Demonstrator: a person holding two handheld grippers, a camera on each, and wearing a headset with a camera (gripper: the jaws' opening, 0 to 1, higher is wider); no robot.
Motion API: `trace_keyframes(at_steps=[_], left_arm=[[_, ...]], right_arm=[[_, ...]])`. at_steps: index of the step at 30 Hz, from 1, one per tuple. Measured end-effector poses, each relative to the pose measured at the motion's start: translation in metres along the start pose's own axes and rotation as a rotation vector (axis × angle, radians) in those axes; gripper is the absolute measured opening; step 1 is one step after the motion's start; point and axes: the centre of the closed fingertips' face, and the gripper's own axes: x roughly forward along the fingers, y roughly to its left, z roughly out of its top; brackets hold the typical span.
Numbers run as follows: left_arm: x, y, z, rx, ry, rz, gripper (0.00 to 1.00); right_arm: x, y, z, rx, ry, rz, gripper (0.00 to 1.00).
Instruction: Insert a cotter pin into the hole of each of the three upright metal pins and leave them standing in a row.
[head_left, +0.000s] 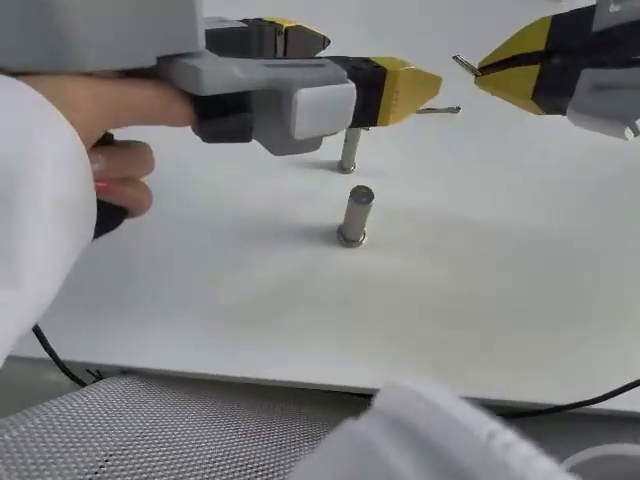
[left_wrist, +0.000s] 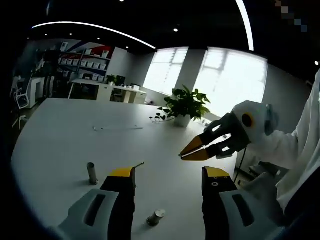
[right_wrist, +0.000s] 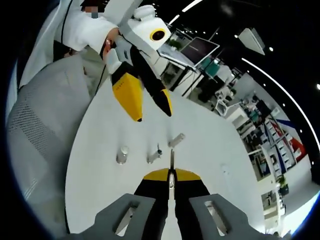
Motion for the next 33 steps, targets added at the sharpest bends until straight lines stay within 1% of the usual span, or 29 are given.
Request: trace_keyframes(at_steps=[2, 3, 5, 6, 8, 10, 13, 14, 16, 17, 20, 21, 22, 25, 27, 31, 33], left_arm=[[0.004, -0.007, 0.003, 0.001, -0.003, -0.044, 0.44], [0.006, -0.009, 0.006, 0.002, -0.014, -0.057, 0.37], [0.009, -0.014, 0.008, -0.016, -0.009, -0.082, 0.32], [0.011, -0.016, 0.008, -0.032, 0.0, -0.097, 0.3], [0.015, -0.019, 0.009, -0.03, 0.013, -0.113, 0.28], [0.019, -0.02, 0.007, -0.034, 0.045, -0.123, 0.25], [0.024, -0.023, 0.005, -0.026, 0.062, -0.14, 0.24], [0.025, -0.027, 0.002, -0.038, 0.078, -0.169, 0.24], [0.028, -0.031, 0.004, -0.078, 0.064, -0.196, 0.22], [0.029, -0.032, 0.003, -0.091, 0.071, -0.201, 0.2], [0.032, -0.032, 0.002, -0.086, 0.074, -0.203, 0.15], [0.033, -0.035, 0.002, -0.121, 0.073, -0.217, 0.14], [0.033, -0.035, 0.002, -0.137, 0.077, -0.221, 0.14], [0.035, -0.036, -0.001, -0.122, 0.091, -0.222, 0.1], [0.035, -0.037, -0.003, -0.13, 0.102, -0.224, 0.07], [0.037, -0.037, -0.005, -0.133, 0.111, -0.218, 0.05], [0.037, -0.039, -0.006, -0.139, 0.12, -0.225, 0.05]], right_arm=[[-0.002, 0.001, 0.003, 0.008, -0.01, -0.012, 0.0], [-0.003, 0.003, 0.004, 0.008, -0.012, -0.015, 0.0], [-0.004, 0.005, 0.005, 0.009, -0.014, -0.02, 0.0], [-0.004, 0.005, 0.006, 0.007, -0.016, -0.02, 0.0], [-0.005, 0.007, 0.007, 0.007, -0.019, -0.027, 0.0], [-0.006, 0.009, 0.008, 0.011, -0.023, -0.03, 0.0], [-0.008, 0.01, 0.007, 0.013, -0.024, -0.039, 0.0], [-0.008, 0.011, 0.007, 0.014, -0.027, -0.039, 0.0], [-0.009, 0.012, 0.009, 0.012, -0.033, -0.039, 0.0], [-0.009, 0.013, 0.009, 0.015, -0.037, -0.042, 0.0], [-0.009, 0.016, 0.011, 0.014, -0.042, -0.045, 0.0], [-0.01, 0.016, 0.011, 0.016, -0.044, -0.046, 0.0], [-0.01, 0.016, 0.012, 0.019, -0.05, -0.049, 0.0], [-0.012, 0.017, 0.013, 0.022, -0.055, -0.053, 0.0], [-0.013, 0.017, 0.015, 0.024, -0.059, -0.057, 0.0], [-0.015, 0.019, 0.018, 0.025, -0.068, -0.061, 0.0], [-0.016, 0.02, 0.018, 0.025, -0.069, -0.061, 0.0]])
